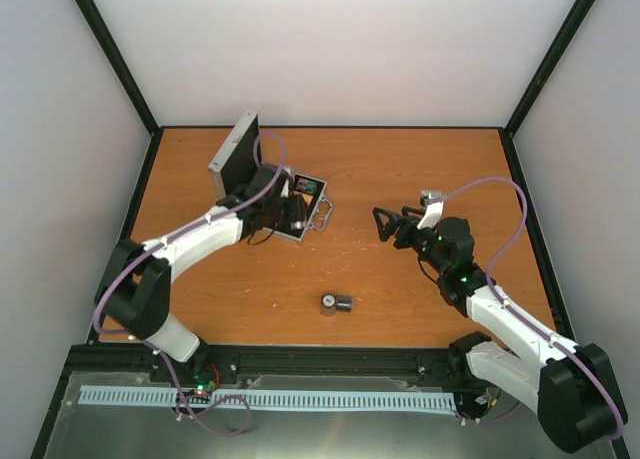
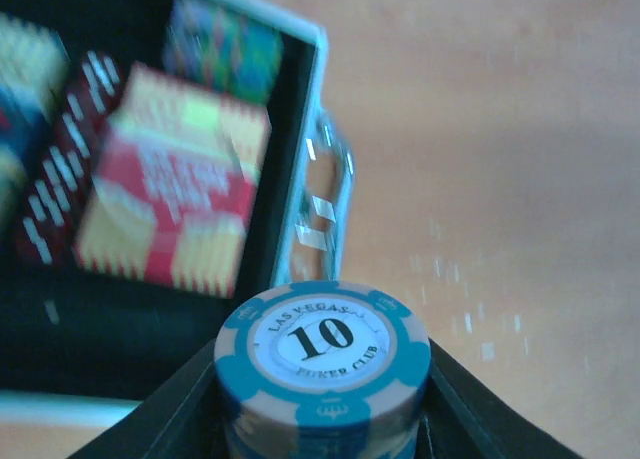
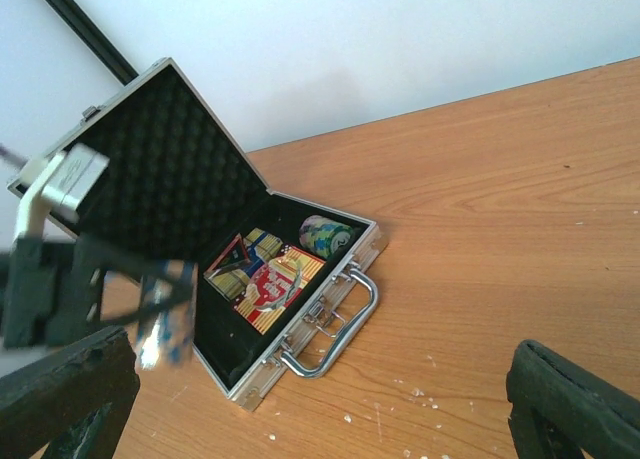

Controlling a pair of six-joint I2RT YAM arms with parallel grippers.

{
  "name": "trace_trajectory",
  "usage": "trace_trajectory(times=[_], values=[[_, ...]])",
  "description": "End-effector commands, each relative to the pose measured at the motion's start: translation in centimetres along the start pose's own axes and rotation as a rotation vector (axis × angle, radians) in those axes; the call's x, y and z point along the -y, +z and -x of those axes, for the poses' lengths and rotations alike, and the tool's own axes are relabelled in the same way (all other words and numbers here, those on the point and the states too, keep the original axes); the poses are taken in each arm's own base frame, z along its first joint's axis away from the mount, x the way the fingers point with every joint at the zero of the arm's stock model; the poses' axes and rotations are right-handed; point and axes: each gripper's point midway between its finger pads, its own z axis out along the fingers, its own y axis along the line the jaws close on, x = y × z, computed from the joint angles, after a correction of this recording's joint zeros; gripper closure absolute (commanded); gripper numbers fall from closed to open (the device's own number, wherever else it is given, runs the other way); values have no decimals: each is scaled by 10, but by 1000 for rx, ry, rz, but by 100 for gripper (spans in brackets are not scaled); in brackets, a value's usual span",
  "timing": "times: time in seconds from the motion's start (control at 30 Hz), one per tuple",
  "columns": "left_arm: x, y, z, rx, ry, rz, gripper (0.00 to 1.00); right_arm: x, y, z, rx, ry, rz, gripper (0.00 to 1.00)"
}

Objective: Pack up texas hold em set

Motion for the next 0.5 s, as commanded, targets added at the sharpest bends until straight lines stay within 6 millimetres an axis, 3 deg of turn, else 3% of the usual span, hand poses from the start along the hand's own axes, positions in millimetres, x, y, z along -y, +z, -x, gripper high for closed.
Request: trace_trajectory(times=[0.0, 0.2, 0.33, 0.47], values=[[7, -2, 111, 301, 9, -65, 80, 2, -4, 6, 34, 5, 1, 0], [-24, 13, 173, 497, -100, 27, 80, 3, -5, 5, 33, 7, -4, 0], [-35, 15, 191, 601, -132, 79, 81, 3, -4, 6, 34, 8, -4, 0], [-43, 20, 197, 649, -154, 113, 81, 4, -3, 5, 30, 10, -4, 0]])
